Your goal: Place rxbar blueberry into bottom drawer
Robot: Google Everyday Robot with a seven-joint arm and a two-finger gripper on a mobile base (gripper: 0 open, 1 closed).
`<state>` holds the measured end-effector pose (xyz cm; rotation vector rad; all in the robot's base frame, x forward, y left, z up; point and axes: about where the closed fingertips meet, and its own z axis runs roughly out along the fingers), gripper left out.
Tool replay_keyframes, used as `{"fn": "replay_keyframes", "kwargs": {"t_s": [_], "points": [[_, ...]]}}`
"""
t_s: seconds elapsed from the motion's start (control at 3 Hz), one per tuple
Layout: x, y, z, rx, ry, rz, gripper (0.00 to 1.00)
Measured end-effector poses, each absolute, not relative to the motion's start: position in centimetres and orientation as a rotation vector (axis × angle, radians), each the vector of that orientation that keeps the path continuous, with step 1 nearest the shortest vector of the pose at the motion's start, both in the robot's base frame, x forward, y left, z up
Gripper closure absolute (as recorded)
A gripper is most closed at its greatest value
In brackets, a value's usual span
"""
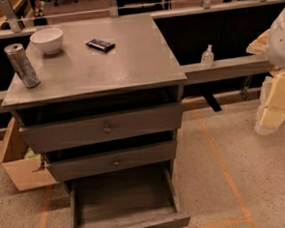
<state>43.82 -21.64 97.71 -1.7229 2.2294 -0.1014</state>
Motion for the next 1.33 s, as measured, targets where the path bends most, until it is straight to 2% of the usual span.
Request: {"fn": "replay_keyframes", "kwargs": {"t_s": [0.33,0.67,1.33], "points": [[43.8,-21.6,97.7,-1.723,2.229,-0.102,0.0],[46.3,-20.6,98.7,-1.644,2.15,-0.068,0.0],[58.4,-11.1,104.5,-1.41,1.746,0.183,0.0]]}}
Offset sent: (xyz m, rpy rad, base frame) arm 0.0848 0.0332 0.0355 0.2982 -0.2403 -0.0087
